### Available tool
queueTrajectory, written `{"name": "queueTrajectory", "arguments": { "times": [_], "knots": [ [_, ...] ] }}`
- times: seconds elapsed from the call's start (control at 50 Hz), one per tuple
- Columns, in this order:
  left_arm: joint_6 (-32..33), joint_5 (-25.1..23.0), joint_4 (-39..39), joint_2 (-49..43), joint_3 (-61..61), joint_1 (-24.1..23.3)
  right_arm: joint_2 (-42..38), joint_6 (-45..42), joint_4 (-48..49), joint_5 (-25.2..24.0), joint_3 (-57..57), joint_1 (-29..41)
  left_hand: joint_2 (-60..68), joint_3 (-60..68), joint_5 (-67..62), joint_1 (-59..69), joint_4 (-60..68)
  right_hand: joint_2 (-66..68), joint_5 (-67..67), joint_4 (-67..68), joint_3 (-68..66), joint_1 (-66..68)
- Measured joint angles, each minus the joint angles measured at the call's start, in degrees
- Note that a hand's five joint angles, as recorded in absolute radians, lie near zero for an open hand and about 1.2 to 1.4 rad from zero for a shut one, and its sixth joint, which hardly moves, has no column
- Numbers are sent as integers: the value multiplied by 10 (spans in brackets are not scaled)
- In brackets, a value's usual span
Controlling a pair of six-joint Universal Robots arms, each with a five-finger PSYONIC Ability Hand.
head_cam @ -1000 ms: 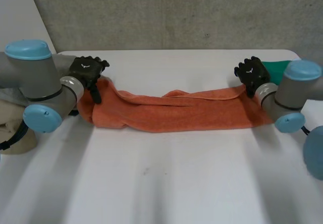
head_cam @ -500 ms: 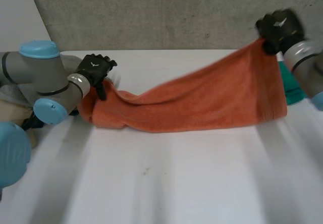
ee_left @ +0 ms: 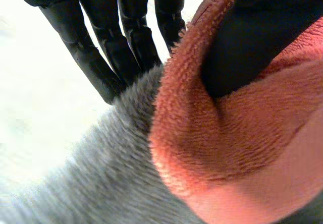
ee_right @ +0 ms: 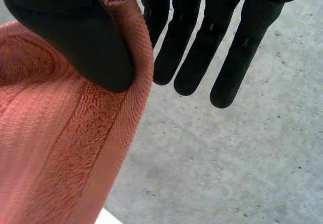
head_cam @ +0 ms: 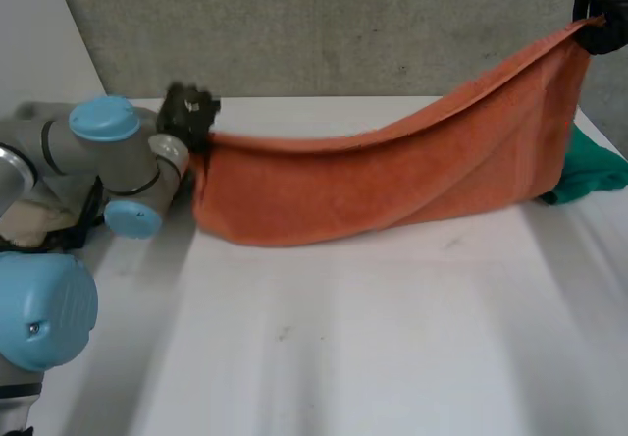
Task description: Fold the laundry.
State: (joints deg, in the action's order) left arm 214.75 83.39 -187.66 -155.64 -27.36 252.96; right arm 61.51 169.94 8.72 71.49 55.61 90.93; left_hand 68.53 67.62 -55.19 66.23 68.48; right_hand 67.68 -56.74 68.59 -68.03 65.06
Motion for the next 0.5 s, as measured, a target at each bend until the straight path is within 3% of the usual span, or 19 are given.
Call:
{"name": "queueTrajectory", "arguments": {
  "times": [0.14, 0.18, 0.3, 0.38, 0.5],
  "knots": [
    [-17, 26, -166, 43, 33, -6, -92, -26, 40, 85, -152, 25, 0, 0, 0, 0, 0, 0, 0, 1, -3, 0],
    [-37, 43, -230, 75, 45, -6, -122, -29, 77, 135, -229, 32, 1, 1, 0, 2, 2, 1, 0, 2, -4, 0],
    [-104, 79, -312, 162, 37, 1, -156, -24, 147, 213, -344, 40, 1, 2, 0, 2, 2, 1, -2, 2, -4, 0],
    [-142, 83, -307, 203, -8, 5, -151, -18, 137, 214, -338, 41, 1, 2, 0, 2, 2, 1, -4, 2, -4, 0],
    [-178, 66, -282, 244, -142, 8, -119, -10, 75, 168, -232, 39, 2, 2, -8, 2, 2, 1, -5, 2, -4, 0]
  ]
}}
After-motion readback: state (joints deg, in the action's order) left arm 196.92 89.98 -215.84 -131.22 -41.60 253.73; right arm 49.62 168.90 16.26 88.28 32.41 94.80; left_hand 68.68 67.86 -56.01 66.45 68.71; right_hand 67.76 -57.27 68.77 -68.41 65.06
